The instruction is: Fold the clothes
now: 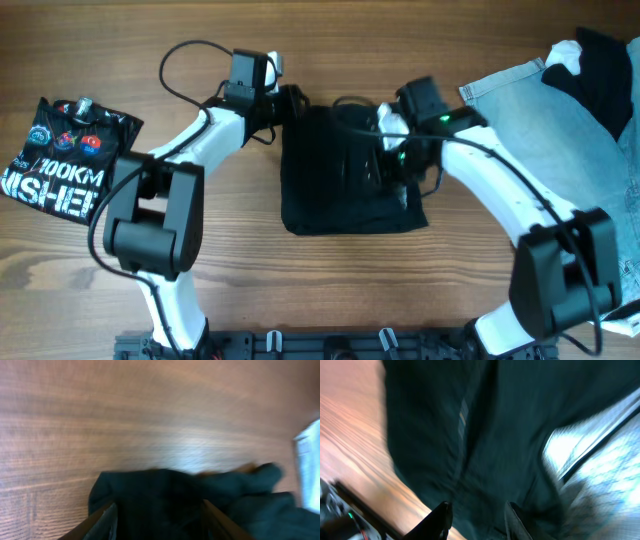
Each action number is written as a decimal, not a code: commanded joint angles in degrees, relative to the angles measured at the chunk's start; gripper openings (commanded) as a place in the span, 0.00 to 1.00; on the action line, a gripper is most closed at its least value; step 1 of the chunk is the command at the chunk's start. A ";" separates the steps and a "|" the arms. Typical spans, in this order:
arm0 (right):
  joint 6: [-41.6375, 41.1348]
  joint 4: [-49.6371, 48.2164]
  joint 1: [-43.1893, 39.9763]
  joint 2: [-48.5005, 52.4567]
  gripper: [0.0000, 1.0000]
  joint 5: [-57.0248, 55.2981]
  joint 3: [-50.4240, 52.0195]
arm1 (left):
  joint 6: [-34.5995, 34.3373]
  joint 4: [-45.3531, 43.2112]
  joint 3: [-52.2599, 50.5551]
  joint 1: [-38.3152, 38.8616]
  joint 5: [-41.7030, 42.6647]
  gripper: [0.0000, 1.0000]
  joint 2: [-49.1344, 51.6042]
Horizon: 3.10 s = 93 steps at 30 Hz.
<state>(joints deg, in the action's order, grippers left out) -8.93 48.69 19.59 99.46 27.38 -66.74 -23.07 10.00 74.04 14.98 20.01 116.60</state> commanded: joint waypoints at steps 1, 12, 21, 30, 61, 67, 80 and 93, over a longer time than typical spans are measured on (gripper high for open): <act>-3.93 0.22 1.44 3.72 0.39 -1.57 5.03 | 6.71 4.44 0.33 0.28 -0.17 0.52 3.02; -5.22 -20.57 -5.49 4.17 0.45 -37.64 8.04 | 7.69 45.90 0.33 0.15 1.70 0.23 2.91; -3.10 -20.79 -5.42 1.79 0.49 -29.51 5.14 | 7.72 29.33 3.08 0.17 1.77 1.00 -8.70; -4.76 -20.85 -5.42 1.79 0.50 -28.65 5.20 | 25.57 18.43 3.06 0.66 7.67 1.00 -2.80; -4.74 -15.80 -5.42 -11.41 0.53 -27.71 5.07 | 17.99 20.85 12.98 -36.24 -18.99 0.04 -13.42; -4.79 -15.54 -5.42 -11.41 0.53 -27.71 5.07 | 17.62 20.46 12.96 -47.58 -18.97 0.05 -12.66; -4.79 -16.04 -5.42 -11.13 0.59 -27.71 5.11 | 8.70 22.64 12.98 -48.41 -10.36 1.00 -13.49; -1.57 -8.35 -10.47 -13.00 1.00 -25.07 -1.88 | 15.30 51.36 12.98 -16.57 -13.73 1.00 -12.35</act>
<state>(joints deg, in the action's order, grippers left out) -11.64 36.99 11.25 88.88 3.92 -63.37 -9.04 54.81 86.61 -1.93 10.04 104.31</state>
